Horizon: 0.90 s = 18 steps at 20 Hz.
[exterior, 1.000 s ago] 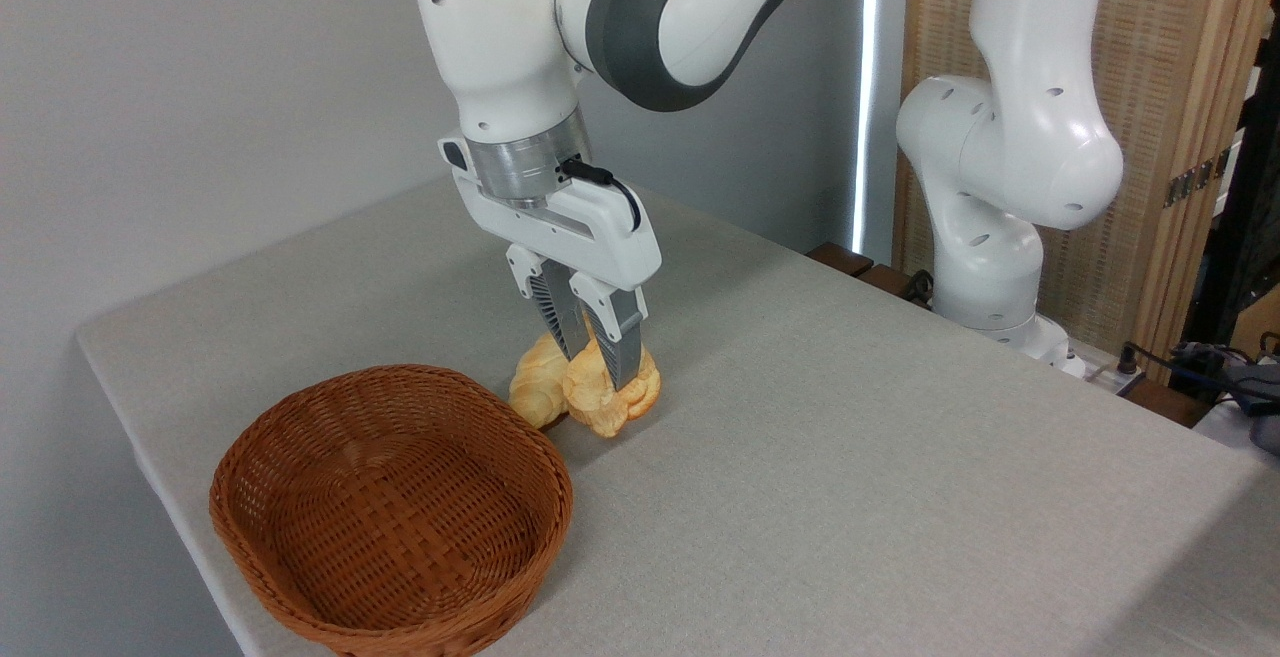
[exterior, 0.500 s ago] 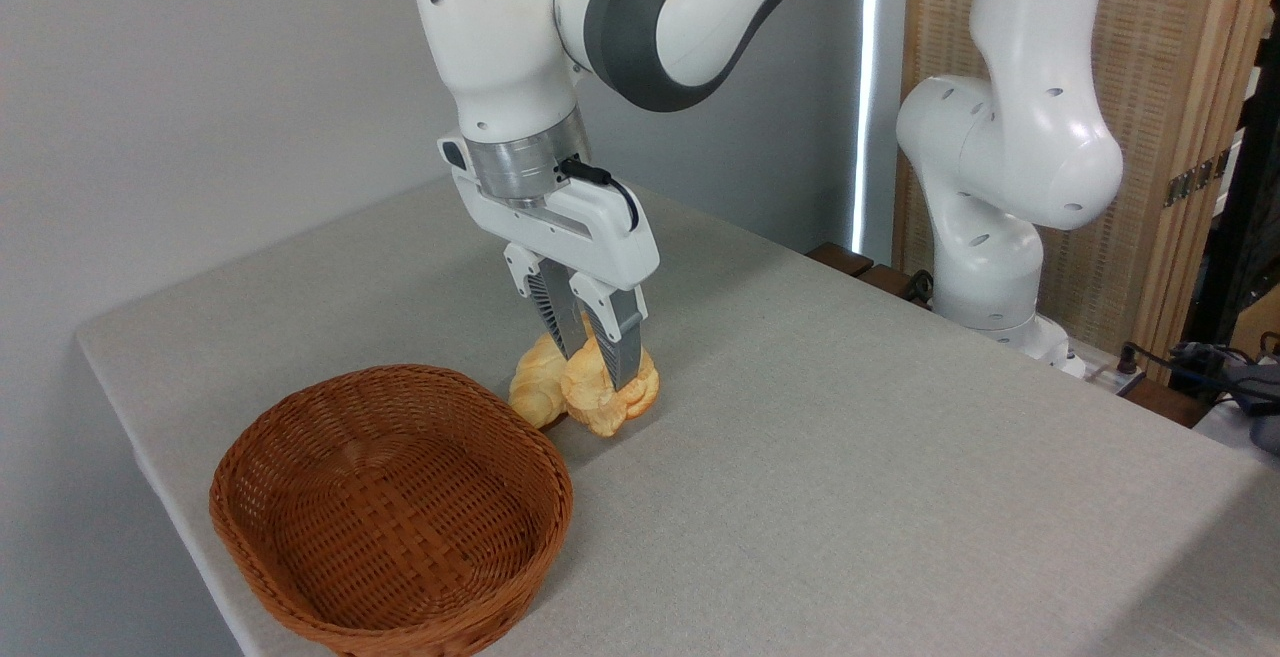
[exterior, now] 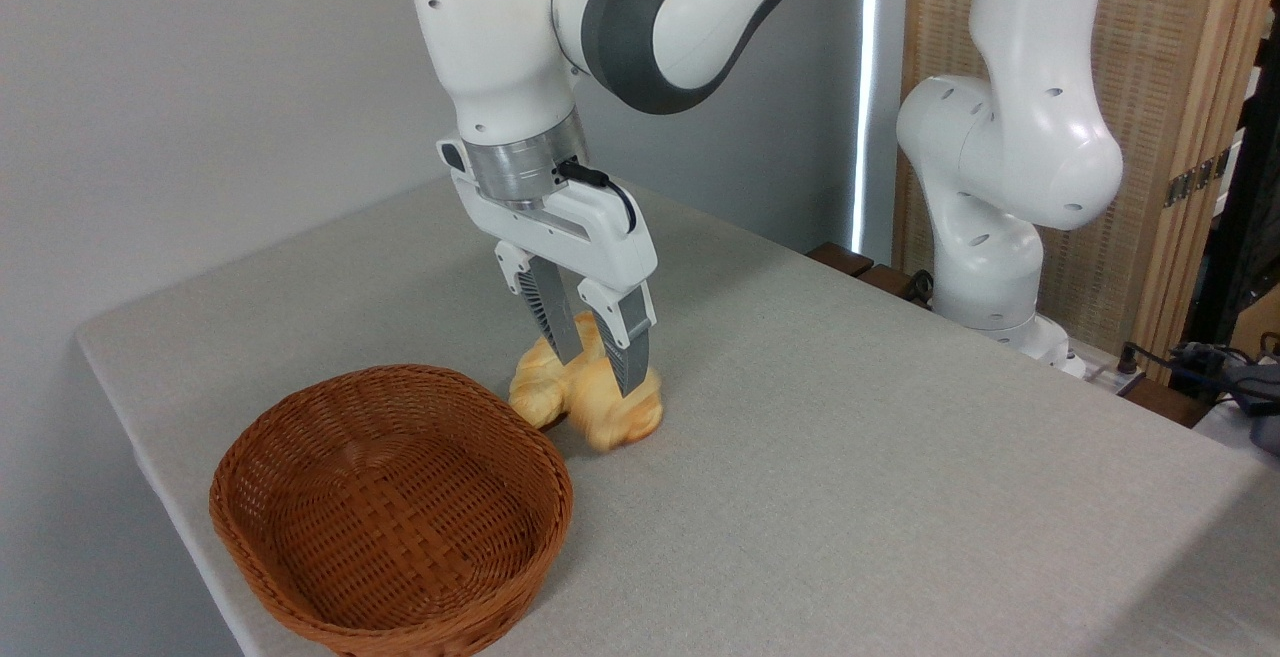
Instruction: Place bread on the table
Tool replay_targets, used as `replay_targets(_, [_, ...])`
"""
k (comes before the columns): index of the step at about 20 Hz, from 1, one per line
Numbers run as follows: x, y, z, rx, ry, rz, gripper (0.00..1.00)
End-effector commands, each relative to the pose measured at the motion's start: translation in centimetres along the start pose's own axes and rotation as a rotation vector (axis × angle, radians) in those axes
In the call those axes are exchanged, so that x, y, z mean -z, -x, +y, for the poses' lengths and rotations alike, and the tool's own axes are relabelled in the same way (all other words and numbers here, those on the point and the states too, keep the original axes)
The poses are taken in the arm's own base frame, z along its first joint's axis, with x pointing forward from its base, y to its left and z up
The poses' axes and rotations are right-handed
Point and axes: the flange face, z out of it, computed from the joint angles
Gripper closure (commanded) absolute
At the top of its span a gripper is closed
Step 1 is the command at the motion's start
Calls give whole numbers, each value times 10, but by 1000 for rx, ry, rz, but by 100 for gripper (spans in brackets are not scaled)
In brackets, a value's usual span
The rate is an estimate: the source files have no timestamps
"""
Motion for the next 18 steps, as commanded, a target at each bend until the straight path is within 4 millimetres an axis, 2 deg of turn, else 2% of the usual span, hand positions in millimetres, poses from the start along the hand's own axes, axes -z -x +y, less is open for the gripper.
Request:
replay_targets(1, [6,-3,-1,-20,-25,41,0])
replay_targets(6, [12,-7,-2,-23,-41,67,0])
replay_targets(9, [30,-16,-5,-27,-95,161,0])
replay_targets(15, [56,-22,-12,-21,-127,218,0])
replay_targets(18, [55,-22,-17,-14,-129,221,0])
